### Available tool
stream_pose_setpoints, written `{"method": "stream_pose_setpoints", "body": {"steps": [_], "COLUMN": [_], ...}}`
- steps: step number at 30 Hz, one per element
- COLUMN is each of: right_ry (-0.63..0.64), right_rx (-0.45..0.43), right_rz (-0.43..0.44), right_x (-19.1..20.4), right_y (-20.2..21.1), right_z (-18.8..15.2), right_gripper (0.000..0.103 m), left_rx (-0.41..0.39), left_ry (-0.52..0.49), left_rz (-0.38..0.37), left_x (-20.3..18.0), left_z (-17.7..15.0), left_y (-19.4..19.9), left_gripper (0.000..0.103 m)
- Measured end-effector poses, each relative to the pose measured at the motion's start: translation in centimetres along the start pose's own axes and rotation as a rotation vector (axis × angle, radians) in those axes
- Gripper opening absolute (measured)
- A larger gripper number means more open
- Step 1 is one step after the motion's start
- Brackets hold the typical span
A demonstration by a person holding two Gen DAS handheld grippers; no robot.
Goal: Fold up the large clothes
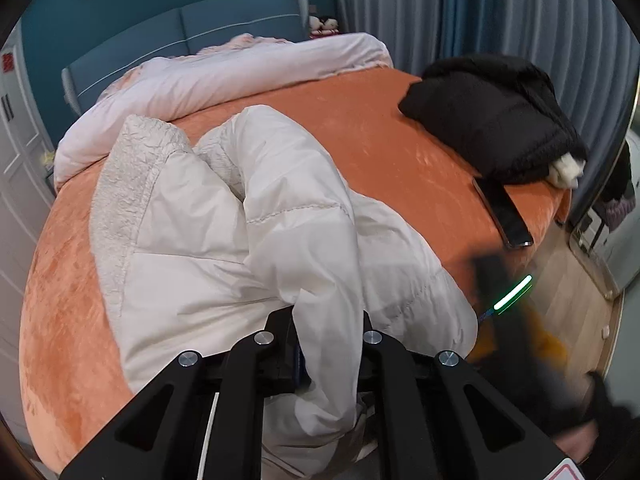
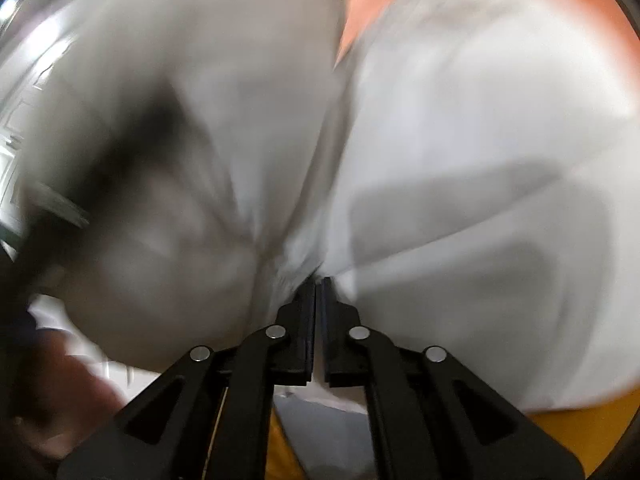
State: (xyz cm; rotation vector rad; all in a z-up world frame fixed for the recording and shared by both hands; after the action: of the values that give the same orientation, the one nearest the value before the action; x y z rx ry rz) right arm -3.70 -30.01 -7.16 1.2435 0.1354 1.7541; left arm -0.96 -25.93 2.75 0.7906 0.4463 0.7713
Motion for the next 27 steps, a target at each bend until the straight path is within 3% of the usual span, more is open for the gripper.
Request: {"method": "stream_pose_setpoints", "body": {"steps": [3, 5, 7, 9, 12, 14, 18, 19, 20, 22, 23, 27], "right_ry": [0.055, 0.106, 0.152, 0.239, 0.34, 0.419, 0.475, 0.47, 0.456, 0.412, 0.403, 0.337], "right_rx": [-0.11, -0.162, -0.209, -0.234, -0.18, -0.102, 0.056, 0.079, 0.103, 0.097, 0.084, 0.005], "right_rz": [-0.2, -0.277, -0.293, -0.283, -0.229, -0.204, -0.249, -0.266, -0.229, -0.179, -0.177, -0.184], "right_x": [-2.8, -3.1, -2.3, -0.4, 2.0, 2.6, 2.0, 1.5, 1.2, 0.8, 0.8, 0.3], "right_y": [7.2, 10.9, 13.3, 14.8, 13.3, 10.6, 5.2, 4.0, 2.8, 2.0, 2.1, 4.0], "right_z": [2.4, 4.5, 6.6, 9.5, 12.1, 14.3, 14.8, 14.8, 14.6, 15.1, 15.0, 14.6], "right_gripper": [0.009, 0.018, 0.036, 0.04, 0.054, 0.058, 0.057, 0.041, 0.03, 0.016, 0.014, 0.011], "left_rx": [0.017, 0.027, 0.026, 0.02, 0.004, -0.013, -0.069, -0.081, -0.083, -0.097, -0.108, -0.198], "left_ry": [-0.036, -0.074, -0.146, -0.205, -0.288, -0.315, -0.36, -0.344, -0.326, -0.269, -0.257, -0.18], "left_rz": [0.007, 0.021, 0.046, 0.066, 0.101, 0.121, 0.141, 0.125, 0.111, 0.05, 0.024, -0.094], "left_x": [-1.1, -2.2, -3.8, -5.0, -6.4, -6.9, -7.5, -7.2, -6.9, -6.1, -5.8, -3.9], "left_z": [-0.8, -1.6, -2.7, -3.7, -5.3, -6.1, -6.8, -6.7, -6.5, -5.8, -5.5, -3.6], "left_y": [-1.4, -2.3, -3.5, -4.3, -5.7, -6.4, -6.8, -6.4, -5.9, -3.8, -2.7, 3.6], "left_gripper": [0.008, 0.008, 0.008, 0.008, 0.008, 0.008, 0.012, 0.013, 0.018, 0.025, 0.027, 0.06]}}
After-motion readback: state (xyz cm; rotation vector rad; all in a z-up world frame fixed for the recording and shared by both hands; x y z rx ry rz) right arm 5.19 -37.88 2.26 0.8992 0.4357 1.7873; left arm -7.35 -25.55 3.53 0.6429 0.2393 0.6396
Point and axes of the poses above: each gripper's, at about its wrist camera, not at the fingertips, and y roughly against the way its jaws point, x to its left, z to its top, the point moved 5 cm from there along -y, roughly the way its jaws point, and after that the axes turned 14 degrees about y, right-handed, at the moved point
